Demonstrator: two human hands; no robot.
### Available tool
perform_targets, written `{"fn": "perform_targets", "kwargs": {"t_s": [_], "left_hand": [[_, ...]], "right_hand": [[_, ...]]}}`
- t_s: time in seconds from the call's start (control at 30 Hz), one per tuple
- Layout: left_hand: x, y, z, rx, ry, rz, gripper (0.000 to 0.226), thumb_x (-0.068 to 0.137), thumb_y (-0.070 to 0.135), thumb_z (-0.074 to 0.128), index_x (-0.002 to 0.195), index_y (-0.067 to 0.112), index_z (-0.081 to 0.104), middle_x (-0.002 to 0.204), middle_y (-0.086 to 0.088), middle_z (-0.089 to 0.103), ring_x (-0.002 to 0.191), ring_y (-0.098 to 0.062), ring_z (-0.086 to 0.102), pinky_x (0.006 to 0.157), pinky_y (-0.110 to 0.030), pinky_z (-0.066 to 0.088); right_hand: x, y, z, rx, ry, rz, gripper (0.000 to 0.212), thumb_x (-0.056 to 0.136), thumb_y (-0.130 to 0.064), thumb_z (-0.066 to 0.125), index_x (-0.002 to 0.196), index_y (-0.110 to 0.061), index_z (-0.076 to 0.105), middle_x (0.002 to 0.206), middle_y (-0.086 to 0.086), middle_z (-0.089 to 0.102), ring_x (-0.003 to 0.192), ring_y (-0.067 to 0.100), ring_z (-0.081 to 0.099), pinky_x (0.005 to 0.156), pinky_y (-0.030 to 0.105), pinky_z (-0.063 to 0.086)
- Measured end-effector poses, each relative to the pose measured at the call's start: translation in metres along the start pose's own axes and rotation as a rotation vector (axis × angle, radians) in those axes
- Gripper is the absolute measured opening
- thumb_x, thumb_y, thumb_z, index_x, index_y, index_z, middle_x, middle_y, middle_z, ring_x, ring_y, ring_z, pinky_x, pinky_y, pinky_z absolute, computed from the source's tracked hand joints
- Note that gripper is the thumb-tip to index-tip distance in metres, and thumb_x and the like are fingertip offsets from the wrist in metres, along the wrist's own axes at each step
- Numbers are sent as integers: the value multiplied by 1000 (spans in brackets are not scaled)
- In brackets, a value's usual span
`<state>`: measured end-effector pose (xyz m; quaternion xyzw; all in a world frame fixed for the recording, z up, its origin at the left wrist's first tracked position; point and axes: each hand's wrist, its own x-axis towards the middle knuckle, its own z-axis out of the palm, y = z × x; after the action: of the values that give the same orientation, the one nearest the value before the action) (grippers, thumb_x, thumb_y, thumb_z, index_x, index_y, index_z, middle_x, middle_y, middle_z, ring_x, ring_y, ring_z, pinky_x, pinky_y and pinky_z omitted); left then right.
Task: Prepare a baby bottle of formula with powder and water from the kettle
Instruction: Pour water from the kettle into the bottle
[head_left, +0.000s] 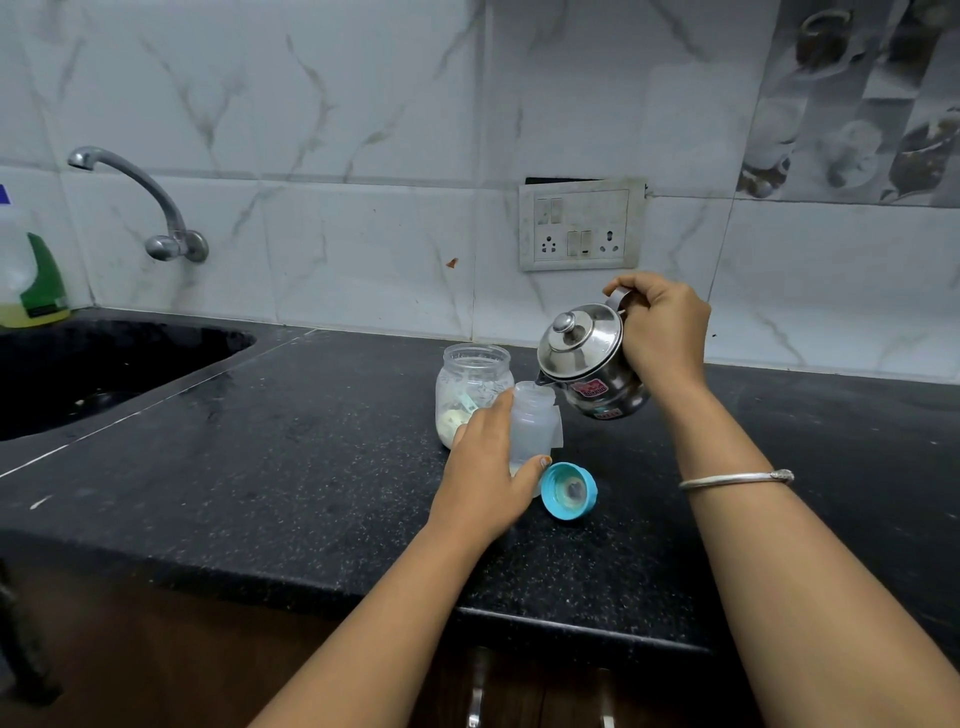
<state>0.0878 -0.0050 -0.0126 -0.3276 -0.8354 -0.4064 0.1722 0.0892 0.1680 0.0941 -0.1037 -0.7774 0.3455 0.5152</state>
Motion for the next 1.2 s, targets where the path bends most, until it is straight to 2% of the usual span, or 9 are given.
{"fn": "perform_targets", "kwargs": {"t_s": [0.1,0.27,0.47,0.63,0.87,1.03,1.2], "left_hand": [[0,0,0,-1,6,4,76,88,33,60,148,17,15,146,-3,34,133,-17,29,107,-27,25],[0,-1,0,-10,5,5,76,87,32,61,147,16,16,145,-4,36,133,-19,30,107,-29,26],[0,-3,1,-7,6,8,77,87,32,61,147,16,16,144,-4,37,132,-18,31,106,-28,26],[0,-3,2,-12,11,12,76,87,31,61,147,16,18,142,-5,39,131,-19,33,105,-28,27],[0,-3,1,-15,10,12,77,86,31,62,147,15,18,143,-5,38,131,-18,32,105,-26,26],[-1,-2,0,-12,9,12,79,84,30,64,147,15,18,145,-5,36,132,-18,31,105,-26,26],[-1,-1,-1,-14,-15,1,82,83,28,66,147,16,16,146,-4,34,134,-17,29,105,-25,24]], "right_hand": [[0,-1,0,-14,-4,-12,34,84,4,46,90,-13,74,84,1,68,79,10,56,57,-4,33],[0,-2,-1,-31,-3,-21,35,82,4,46,91,-14,74,89,6,72,79,12,57,64,13,36],[0,-4,-2,-43,-3,-38,34,82,3,46,92,-13,74,90,7,72,81,13,57,68,17,38],[2,-2,-2,-55,-7,-50,36,81,6,46,91,-14,74,89,6,72,79,12,57,58,5,34],[2,-4,-2,-54,-3,-73,36,81,5,47,91,-14,74,87,6,73,82,16,62,71,21,44],[1,-5,-2,-53,-2,-81,37,80,6,46,91,-14,74,86,5,73,80,14,60,71,23,45],[2,-6,-2,-56,-7,-95,35,81,6,48,92,-14,74,86,3,72,78,11,59,70,18,42]]}}
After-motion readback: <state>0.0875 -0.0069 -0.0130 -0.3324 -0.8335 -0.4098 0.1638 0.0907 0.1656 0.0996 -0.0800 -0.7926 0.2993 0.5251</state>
